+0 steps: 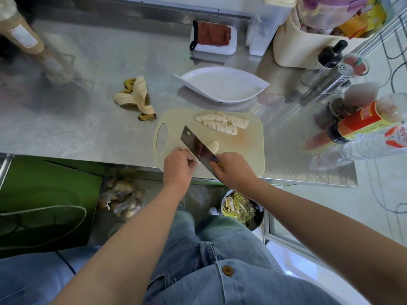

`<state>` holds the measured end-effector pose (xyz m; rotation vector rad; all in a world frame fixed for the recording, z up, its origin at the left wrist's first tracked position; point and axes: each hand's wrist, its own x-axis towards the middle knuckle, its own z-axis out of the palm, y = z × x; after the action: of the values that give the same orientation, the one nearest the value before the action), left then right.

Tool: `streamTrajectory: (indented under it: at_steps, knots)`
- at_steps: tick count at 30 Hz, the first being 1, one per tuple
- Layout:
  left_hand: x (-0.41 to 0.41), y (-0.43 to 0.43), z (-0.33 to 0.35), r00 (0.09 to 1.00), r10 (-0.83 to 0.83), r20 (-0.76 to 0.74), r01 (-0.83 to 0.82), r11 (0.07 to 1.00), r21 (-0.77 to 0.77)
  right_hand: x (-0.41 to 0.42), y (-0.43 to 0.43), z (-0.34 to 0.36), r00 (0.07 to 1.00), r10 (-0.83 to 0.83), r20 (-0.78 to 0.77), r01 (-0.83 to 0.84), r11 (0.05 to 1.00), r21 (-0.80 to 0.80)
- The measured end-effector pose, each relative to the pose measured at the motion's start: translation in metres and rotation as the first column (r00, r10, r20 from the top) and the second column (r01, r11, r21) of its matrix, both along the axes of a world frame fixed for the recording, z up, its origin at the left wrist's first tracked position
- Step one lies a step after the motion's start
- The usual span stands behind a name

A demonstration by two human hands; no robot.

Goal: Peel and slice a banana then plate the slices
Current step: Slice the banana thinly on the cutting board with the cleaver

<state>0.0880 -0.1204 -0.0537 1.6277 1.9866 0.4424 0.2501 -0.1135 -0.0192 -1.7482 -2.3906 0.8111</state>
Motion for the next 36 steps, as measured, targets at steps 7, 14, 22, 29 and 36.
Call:
streamTrajectory:
  at_steps: [7, 14, 22, 29, 36]
  knots:
    - [0.001, 0.000, 0.001, 1.000, -0.008, -0.016, 0.008, 1.000, 0.010, 0.000, 0.004, -0.005, 1.000, 0.016, -0.018, -0.015, 0.998, 0.054]
    - [0.001, 0.001, 0.001, 1.000, 0.001, -0.015, -0.001, 1.000, -0.003, -0.003, 0.002, 0.001, 1.000, -0.013, -0.007, 0.013, 1.000, -0.011]
    - [0.001, 0.002, 0.000, 1.000, -0.004, -0.017, 0.004, 1.000, -0.006, -0.001, 0.000, 0.003, 0.999, 0.016, 0.034, -0.014, 0.998, -0.069]
    - [0.000, 0.000, 0.002, 1.000, -0.002, -0.012, 0.002, 1.000, 0.006, -0.001, 0.003, -0.003, 1.000, 0.005, -0.031, -0.004, 0.999, 0.038]
    - [0.000, 0.000, 0.003, 1.000, 0.014, -0.008, -0.014, 1.000, 0.000, -0.004, 0.005, -0.002, 1.000, 0.010, -0.024, -0.009, 1.000, 0.024]
